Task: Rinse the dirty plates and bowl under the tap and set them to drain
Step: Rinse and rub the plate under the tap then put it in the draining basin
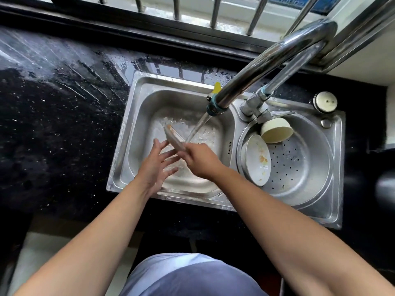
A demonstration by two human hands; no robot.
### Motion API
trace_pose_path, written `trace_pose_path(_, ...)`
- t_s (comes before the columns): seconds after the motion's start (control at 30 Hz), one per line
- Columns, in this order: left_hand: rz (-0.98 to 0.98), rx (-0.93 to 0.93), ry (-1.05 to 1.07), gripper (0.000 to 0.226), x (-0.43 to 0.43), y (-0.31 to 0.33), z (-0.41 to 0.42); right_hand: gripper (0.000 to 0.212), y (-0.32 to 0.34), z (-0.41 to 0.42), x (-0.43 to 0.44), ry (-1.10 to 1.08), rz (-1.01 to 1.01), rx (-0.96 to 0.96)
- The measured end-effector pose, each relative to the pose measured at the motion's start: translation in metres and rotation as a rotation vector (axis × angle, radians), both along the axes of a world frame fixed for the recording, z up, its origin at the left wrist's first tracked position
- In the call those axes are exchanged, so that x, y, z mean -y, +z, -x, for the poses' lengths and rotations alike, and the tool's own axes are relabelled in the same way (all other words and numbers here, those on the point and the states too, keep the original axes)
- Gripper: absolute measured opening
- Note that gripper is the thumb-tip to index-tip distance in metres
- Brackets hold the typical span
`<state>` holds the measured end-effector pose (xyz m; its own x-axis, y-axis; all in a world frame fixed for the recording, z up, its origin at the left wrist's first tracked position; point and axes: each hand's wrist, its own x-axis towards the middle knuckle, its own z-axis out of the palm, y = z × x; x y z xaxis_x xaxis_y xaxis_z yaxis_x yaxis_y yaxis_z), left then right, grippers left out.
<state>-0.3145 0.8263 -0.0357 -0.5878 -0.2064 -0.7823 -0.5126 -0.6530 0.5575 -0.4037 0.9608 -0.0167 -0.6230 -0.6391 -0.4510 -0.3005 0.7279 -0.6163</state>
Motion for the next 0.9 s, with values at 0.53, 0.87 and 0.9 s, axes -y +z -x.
trace_pose_path(0.53, 0.047, -0.060, 0.181, 0.024, -0.018, 0.002, 0.012, 0.023, 0.014, 0.017, -0.061, -1.271, 0.432, 0.891)
trace_pose_path(0.87, 1.237, -0.135, -0.674, 0.023, -0.036, 0.023, 0.014, 0.012, 0.057, 0.159, -0.123, -1.406, 0.313, 0.305)
trace_pose_path(0.9, 1.246, -0.129, -0.689, 0.025, -0.038, 0.024, 0.012, 0.013, 0.058, 0.160, -0.123, -1.348, 0.276, 0.279)
